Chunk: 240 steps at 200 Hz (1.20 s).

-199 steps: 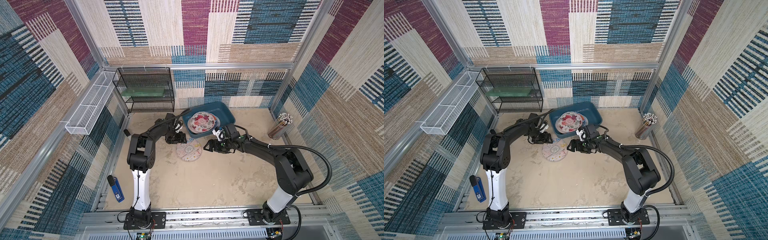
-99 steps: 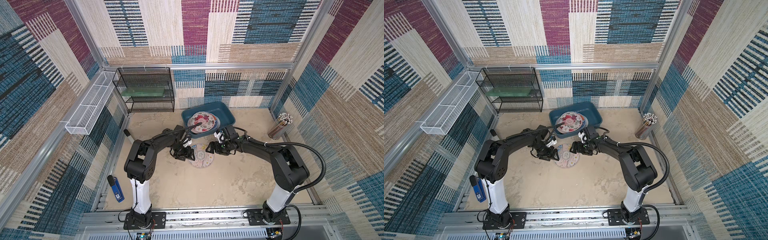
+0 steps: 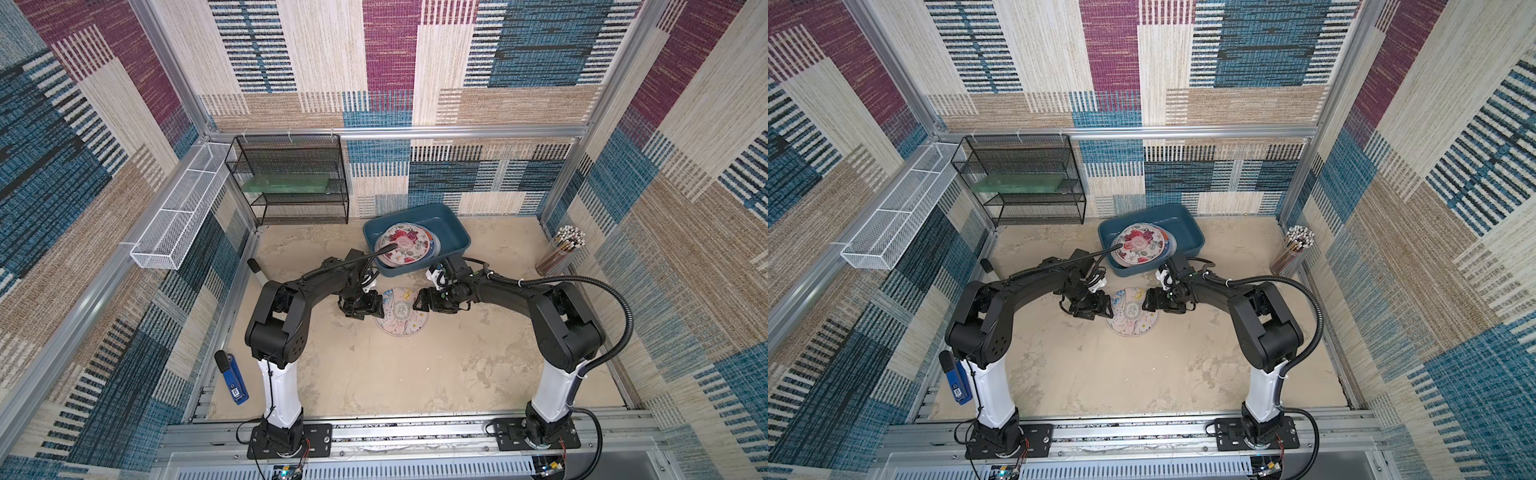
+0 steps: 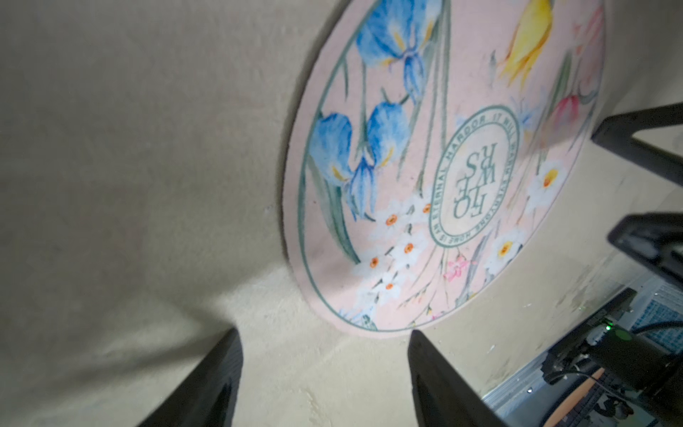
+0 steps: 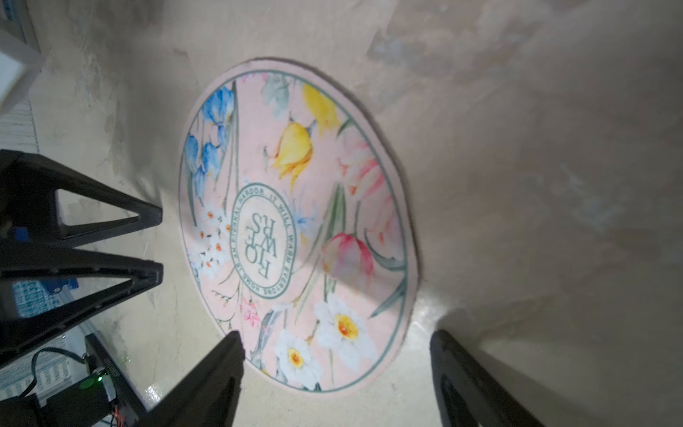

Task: Put the coasters into the storage box
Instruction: Move the coaster to the center of the board, then pick up the coaster from the center of the board.

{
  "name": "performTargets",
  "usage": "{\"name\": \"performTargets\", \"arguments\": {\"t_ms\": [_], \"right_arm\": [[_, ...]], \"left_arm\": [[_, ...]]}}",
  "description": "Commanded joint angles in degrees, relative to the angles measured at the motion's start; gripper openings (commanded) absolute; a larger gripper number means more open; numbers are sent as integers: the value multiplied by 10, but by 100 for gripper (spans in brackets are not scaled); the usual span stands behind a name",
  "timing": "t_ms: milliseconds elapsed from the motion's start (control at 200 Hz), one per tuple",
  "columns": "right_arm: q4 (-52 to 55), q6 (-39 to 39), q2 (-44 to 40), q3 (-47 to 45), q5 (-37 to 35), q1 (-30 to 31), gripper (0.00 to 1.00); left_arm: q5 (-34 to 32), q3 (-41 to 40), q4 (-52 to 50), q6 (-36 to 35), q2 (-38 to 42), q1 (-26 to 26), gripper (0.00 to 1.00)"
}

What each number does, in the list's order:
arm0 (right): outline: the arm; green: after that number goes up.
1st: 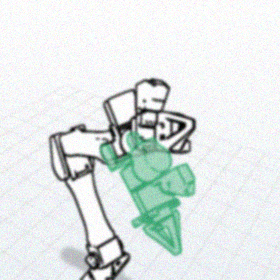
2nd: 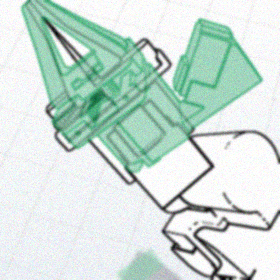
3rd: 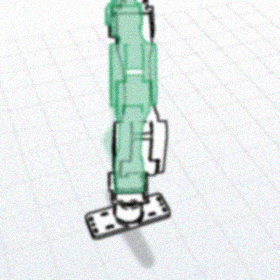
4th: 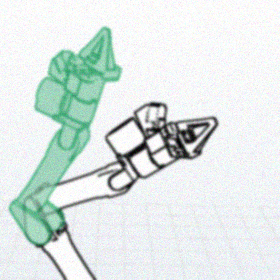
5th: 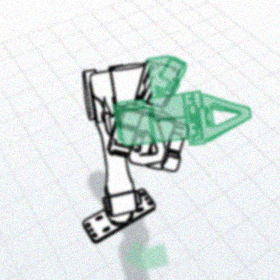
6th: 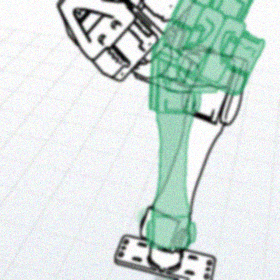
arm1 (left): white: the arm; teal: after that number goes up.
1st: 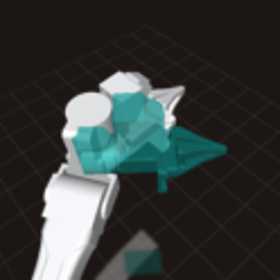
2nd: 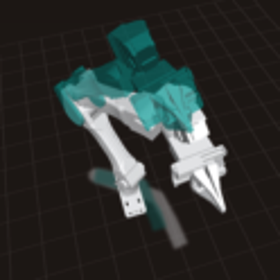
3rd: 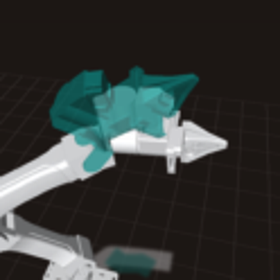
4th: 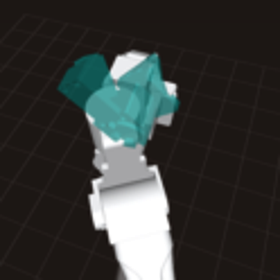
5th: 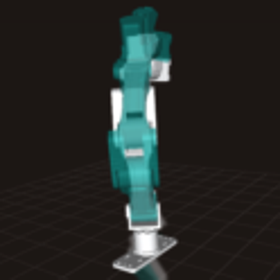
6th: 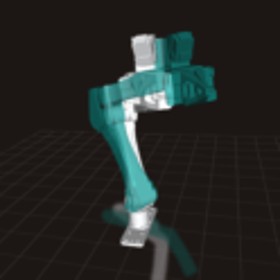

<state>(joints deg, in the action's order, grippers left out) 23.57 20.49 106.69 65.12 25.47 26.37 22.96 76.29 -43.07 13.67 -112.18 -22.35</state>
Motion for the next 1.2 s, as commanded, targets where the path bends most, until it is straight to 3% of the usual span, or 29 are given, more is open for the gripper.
{"name": "performTargets", "arguments": {"t_ms": [0, 661, 1197], "right_arm": [[41, -4, 18, 1, -2, 5, 82], [31, 8, 48, 12, 40, 32, 82], [29, 11, 24, -1, 34, 17, 82]], "left_arm": [[-5, -6, 16, 10, -12, -5, 69], [3, -9, 39, 35, -26, -23, 63], [-14, -6, 23, 40, 24, -22, 15]]}}
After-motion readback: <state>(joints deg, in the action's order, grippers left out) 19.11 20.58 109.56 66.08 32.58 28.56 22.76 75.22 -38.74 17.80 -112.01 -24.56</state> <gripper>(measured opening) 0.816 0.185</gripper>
